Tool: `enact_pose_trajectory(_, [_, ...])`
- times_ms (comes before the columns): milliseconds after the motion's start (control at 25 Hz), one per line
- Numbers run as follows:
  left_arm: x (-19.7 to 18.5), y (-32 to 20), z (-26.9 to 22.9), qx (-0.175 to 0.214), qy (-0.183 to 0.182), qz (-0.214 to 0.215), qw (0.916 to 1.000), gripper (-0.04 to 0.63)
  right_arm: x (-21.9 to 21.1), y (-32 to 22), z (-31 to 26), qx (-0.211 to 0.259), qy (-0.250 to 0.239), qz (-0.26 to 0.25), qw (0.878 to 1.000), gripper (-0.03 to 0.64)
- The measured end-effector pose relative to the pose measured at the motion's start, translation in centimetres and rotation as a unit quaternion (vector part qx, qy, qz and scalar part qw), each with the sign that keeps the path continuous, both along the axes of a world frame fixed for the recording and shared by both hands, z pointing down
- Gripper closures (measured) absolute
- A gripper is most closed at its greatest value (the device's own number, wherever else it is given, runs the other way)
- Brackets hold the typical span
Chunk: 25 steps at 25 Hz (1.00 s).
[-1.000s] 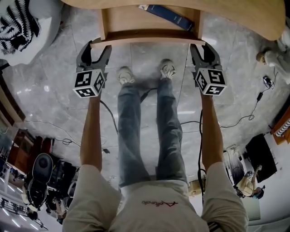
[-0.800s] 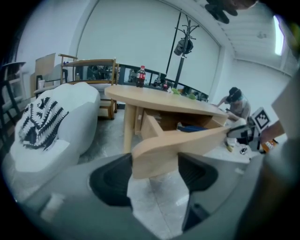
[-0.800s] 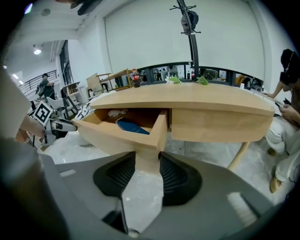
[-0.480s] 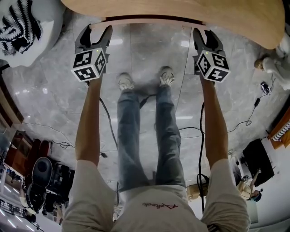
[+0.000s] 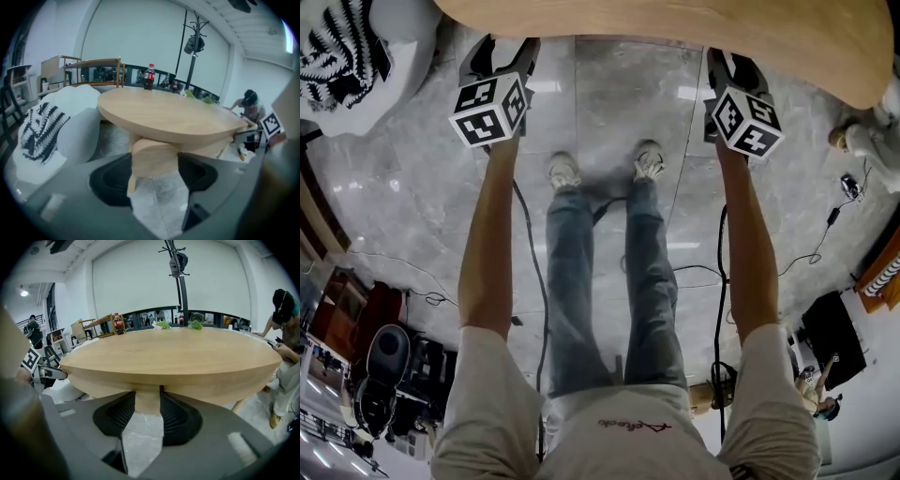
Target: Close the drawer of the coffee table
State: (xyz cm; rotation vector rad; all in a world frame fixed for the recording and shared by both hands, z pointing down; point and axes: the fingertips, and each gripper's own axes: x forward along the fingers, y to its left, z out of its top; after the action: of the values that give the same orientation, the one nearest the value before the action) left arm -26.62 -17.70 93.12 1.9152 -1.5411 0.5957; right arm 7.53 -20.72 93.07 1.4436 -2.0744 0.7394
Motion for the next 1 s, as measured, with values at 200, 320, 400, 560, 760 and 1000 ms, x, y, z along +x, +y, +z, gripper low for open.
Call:
enact_pose_trajectory(200, [0.0, 0.3, -0.4, 0.006, -0.003, -0.018, 0.9998, 0.295, 0.2, 0.2, -0.7, 0.007, 0.014, -0.011, 1.000, 0.440])
enact_pose_trajectory(320, [-0.1, 1.8, -1.3, 0.008, -0.015, -0.006, 0.9998, 0.335, 0.6, 1.6, -2.3, 0.016, 0.019, -0.017, 1.000, 0.467])
enact_pose_trajectory(400, [-0.3, 3.3, -2.5, 0.014, -0.027, 0.001, 0.9995, 0.432, 0.8, 2.9, -3.8, 0.023, 0.023, -0.020, 0.999, 0.520])
enact_pose_trajectory(560, [0.1, 6.4, -6.0, 0.034, -0.024, 0.004, 0.9991, 0.594, 0.6, 5.9, -7.3, 0.035, 0.020, -0.036, 0.999, 0.611])
enact_pose_trajectory(760, [1.3, 9.3, -11.2, 0.053, -0.009, 0.009, 0.9985, 0.594, -1.5, 8.7, -13.0, 0.070, 0.026, -0.098, 0.992, 0.611])
enact_pose_trajectory(1000, [5.2, 12.0, -22.1, 0.105, 0.035, 0.063, 0.9919, 0.594, -3.2, 11.8, -23.5, 0.114, 0.004, -0.128, 0.985, 0.611])
